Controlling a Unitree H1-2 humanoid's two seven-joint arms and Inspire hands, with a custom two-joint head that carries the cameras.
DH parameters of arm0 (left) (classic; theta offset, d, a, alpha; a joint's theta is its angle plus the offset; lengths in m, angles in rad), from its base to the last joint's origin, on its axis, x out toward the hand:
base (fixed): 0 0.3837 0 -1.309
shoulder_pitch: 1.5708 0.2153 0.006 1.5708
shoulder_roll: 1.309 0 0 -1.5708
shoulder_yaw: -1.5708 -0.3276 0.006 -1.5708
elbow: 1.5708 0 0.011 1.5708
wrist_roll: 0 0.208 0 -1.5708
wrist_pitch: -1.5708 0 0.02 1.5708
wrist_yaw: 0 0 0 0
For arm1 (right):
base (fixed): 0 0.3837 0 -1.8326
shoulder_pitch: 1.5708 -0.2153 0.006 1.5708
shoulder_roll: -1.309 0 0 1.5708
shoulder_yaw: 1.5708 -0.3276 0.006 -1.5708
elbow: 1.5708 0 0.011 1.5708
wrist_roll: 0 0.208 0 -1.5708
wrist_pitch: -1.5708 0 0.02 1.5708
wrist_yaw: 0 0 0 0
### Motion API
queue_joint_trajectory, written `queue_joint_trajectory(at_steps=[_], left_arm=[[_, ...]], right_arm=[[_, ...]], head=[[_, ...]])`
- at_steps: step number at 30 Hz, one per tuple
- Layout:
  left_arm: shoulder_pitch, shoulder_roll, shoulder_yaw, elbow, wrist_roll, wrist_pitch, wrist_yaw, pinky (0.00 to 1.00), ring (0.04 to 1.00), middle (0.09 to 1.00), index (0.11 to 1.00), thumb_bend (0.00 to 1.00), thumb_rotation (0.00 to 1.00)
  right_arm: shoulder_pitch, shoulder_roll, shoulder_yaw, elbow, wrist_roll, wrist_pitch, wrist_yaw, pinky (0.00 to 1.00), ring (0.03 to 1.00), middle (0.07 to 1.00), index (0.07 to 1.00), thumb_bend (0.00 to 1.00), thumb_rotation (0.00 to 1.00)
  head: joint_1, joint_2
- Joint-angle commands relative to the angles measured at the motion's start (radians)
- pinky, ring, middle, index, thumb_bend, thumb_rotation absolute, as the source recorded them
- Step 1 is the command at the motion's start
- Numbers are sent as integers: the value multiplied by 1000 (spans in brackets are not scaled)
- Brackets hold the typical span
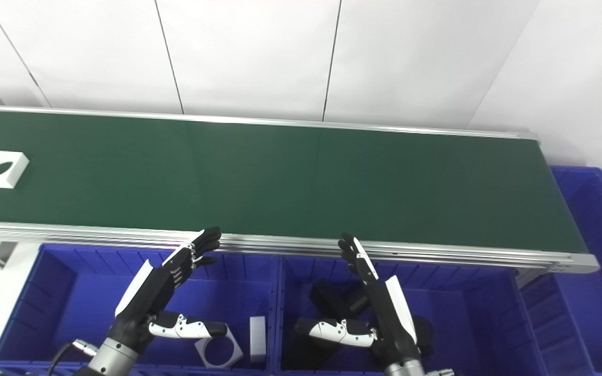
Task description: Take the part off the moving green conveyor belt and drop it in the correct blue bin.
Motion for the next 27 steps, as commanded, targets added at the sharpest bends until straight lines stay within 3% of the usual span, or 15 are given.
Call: queue_joint_trajectory(at_steps=[1, 23, 27], left_arm=[[-13, 0, -3, -18, 0, -29, 5, 831, 901, 923, 907, 796, 293], [-20, 1, -3, -6, -6, -31, 2, 832, 904, 927, 908, 788, 273], [-23, -4, -6, 5, -1, -37, 6, 833, 901, 924, 907, 798, 277]], right_arm=[[-9, 1, -2, -25, 8, -20, 3, 906, 925, 935, 969, 896, 266], [-16, 4, -3, -15, 5, -14, 11, 911, 926, 940, 971, 890, 247], [-16, -2, -7, -12, 16, -17, 16, 915, 929, 944, 973, 891, 246]], head=[[0, -1], [3, -10], [65, -23]])
